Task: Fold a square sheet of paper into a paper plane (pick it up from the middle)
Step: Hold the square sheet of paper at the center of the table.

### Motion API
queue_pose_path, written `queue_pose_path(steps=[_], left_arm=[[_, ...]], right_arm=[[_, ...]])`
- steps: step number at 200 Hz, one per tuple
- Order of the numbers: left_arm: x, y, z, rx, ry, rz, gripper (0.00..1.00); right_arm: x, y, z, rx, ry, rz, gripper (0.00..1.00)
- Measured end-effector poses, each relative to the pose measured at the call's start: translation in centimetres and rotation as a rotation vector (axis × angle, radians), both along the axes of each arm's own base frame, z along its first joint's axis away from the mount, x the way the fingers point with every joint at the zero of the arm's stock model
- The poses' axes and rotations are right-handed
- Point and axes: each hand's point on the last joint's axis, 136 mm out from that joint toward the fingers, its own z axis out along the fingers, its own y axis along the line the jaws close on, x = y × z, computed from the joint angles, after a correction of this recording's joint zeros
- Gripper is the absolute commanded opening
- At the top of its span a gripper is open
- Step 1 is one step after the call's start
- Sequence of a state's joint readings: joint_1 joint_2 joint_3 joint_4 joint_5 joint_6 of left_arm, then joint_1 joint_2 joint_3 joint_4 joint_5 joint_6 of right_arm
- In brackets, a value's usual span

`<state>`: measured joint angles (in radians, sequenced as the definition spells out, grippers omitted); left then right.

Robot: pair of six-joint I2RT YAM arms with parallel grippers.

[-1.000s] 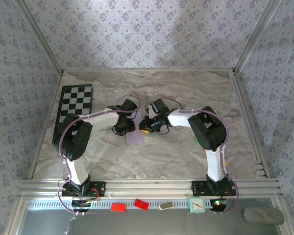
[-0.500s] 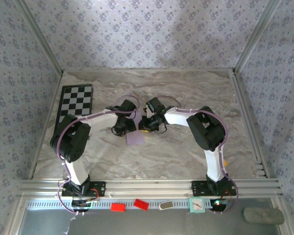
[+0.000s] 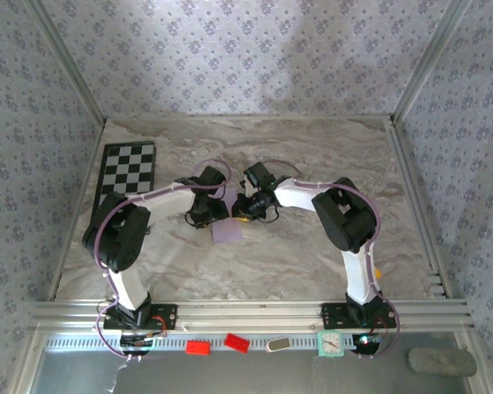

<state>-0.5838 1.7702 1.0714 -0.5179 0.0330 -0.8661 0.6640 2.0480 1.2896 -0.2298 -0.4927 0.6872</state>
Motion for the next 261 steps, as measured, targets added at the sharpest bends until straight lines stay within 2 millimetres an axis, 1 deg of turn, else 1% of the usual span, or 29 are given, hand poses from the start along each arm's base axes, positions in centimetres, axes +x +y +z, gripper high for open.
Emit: queue_pose_path(steps=[13, 28, 83, 115, 140, 152, 167, 198, 261], left_arm=[[0.0, 0.1, 0.0, 0.002, 0.003, 0.004, 0.54], [0.0, 0.2, -0.1, 0.009, 0.004, 0.011, 0.53], [0.0, 0.3, -0.1, 0.013, 0.006, 0.019, 0.53], [0.0, 0.3, -0.1, 0.013, 0.006, 0.019, 0.53], [0.0, 0.3, -0.1, 0.013, 0.006, 0.019, 0.53], [0.0, 0.3, -0.1, 0.013, 0.006, 0.02, 0.55], [0.1, 0.3, -0.1, 0.012, 0.006, 0.022, 0.55], [0.1, 0.3, -0.1, 0.012, 0.006, 0.023, 0.54], [0.1, 0.4, -0.2, 0.02, 0.013, 0.031, 0.52]], right_arm=[[0.0, 0.0, 0.1, -0.001, 0.001, 0.0, 0.18], [0.0, 0.0, 0.2, -0.003, 0.003, 0.0, 0.18], [0.2, -0.1, 0.8, -0.011, -0.003, -0.006, 0.21], [1.0, -0.8, 1.8, -0.029, -0.037, -0.034, 0.21], [1.9, -1.5, 2.8, -0.036, -0.071, -0.064, 0.21], [2.2, -1.8, 3.0, -0.037, -0.08, -0.073, 0.22], [2.4, -2.0, 3.0, -0.04, -0.082, -0.081, 0.22], [2.1, -2.1, 2.7, -0.044, -0.075, -0.079, 0.22], [1.6, -1.6, 2.7, -0.024, -0.068, -0.061, 0.22]])
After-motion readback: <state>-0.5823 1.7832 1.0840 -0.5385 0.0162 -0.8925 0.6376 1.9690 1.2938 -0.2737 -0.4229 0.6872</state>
